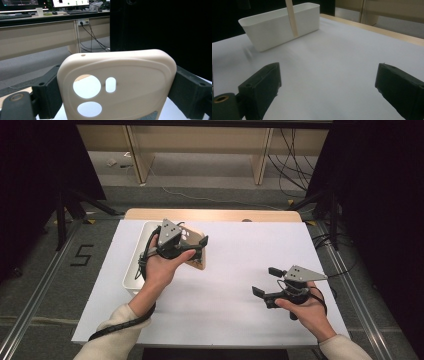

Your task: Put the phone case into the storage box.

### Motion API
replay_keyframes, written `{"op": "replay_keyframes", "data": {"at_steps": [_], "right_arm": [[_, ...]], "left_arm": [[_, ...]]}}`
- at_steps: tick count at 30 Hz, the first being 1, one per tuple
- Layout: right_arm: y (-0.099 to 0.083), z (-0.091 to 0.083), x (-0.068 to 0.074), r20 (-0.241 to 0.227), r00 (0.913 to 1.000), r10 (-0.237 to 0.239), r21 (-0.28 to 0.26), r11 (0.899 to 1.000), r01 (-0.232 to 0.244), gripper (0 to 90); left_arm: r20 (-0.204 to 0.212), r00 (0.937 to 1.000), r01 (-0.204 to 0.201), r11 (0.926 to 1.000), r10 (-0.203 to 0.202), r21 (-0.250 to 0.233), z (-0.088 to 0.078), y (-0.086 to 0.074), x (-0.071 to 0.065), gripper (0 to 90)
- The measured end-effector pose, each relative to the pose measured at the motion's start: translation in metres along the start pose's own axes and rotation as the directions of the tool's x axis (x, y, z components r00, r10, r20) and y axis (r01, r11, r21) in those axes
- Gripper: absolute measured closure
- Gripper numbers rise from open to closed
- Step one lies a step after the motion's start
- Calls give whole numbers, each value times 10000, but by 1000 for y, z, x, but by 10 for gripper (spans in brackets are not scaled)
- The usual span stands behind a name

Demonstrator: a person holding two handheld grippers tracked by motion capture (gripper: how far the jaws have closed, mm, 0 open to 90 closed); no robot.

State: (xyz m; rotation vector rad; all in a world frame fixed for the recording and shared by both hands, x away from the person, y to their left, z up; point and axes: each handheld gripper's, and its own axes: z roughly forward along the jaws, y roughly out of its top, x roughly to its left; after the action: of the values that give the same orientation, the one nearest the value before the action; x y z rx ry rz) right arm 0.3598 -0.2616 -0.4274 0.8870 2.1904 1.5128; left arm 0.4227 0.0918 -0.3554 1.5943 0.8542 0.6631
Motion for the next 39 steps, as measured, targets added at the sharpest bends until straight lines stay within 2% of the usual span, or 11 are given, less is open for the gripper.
{"op": "replay_keyframes", "data": {"at_steps": [13, 22, 39], "right_arm": [[-3, 1, -2, -8, 10000, 39, -39, 10000, -39, 102], [-3, 1, -2, 13, 10000, -4, -50, 10000, 4, 108], [-3, 0, -1, 52, 10000, -29, -23, 10000, 29, 118]], "left_arm": [[-406, 9992, -43, 10000, 42, -42, -4, 3, 10, 109], [-615, 9979, -214, 9997, 223, 149, -3, 1, 15, 109], [-830, 9965, -91, 10000, 93, 33, -7, 3, 24, 109]]}}
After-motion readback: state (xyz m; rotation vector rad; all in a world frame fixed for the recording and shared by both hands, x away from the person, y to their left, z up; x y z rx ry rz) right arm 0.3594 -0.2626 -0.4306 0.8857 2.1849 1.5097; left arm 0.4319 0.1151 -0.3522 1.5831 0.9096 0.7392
